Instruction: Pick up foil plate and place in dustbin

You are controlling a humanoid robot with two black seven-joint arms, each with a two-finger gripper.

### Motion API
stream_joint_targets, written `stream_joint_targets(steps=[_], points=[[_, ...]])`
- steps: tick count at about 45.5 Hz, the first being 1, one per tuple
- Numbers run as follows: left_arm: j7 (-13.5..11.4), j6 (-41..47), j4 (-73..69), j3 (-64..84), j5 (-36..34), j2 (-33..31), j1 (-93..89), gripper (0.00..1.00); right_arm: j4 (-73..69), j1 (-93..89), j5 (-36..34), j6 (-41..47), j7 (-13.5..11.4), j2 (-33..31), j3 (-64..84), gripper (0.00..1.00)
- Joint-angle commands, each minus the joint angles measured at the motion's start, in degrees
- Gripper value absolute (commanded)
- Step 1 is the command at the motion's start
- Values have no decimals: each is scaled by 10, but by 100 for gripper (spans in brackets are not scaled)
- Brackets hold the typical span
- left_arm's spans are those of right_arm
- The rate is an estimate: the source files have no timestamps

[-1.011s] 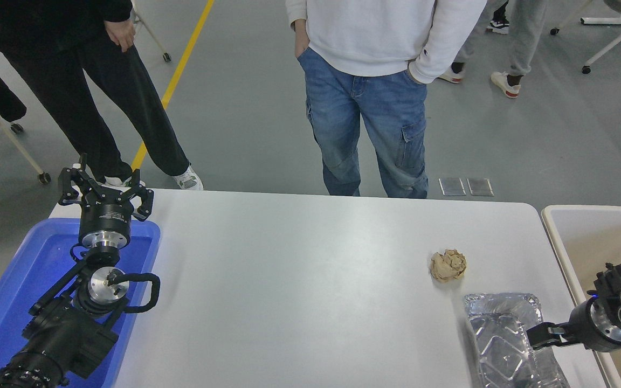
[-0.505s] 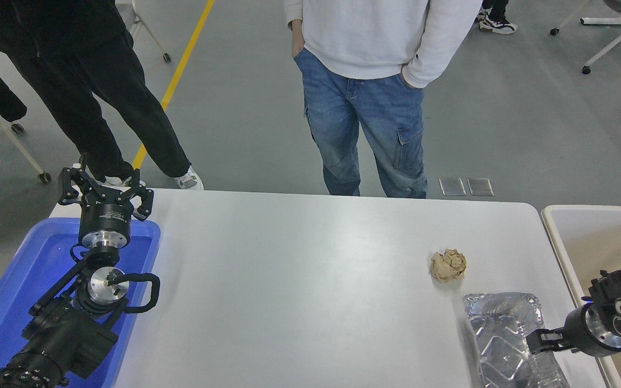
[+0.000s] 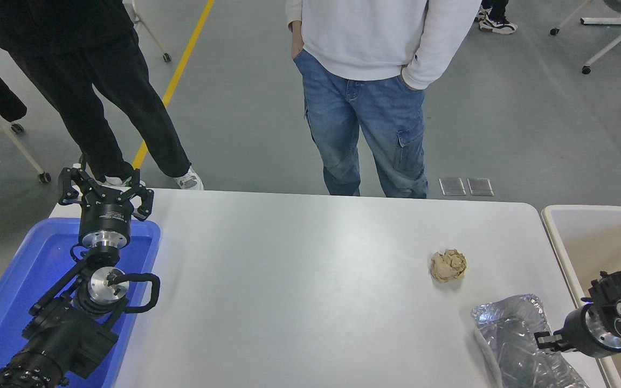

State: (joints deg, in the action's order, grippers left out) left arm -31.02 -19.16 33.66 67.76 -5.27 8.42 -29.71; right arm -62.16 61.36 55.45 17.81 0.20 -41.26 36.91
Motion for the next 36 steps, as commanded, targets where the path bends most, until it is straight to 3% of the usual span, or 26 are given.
stream_joint_targets(steps=[1, 19, 36], points=[[0, 0, 0, 0, 0, 0, 0, 99, -12, 10, -3, 6, 9, -19, -2, 0], [1, 0, 0, 0, 0, 0, 0, 99, -129, 153, 0, 75, 13, -153, 5, 0], [1, 0, 0, 0, 0, 0, 0, 99, -157, 394, 26, 272, 9, -268, 15, 0]])
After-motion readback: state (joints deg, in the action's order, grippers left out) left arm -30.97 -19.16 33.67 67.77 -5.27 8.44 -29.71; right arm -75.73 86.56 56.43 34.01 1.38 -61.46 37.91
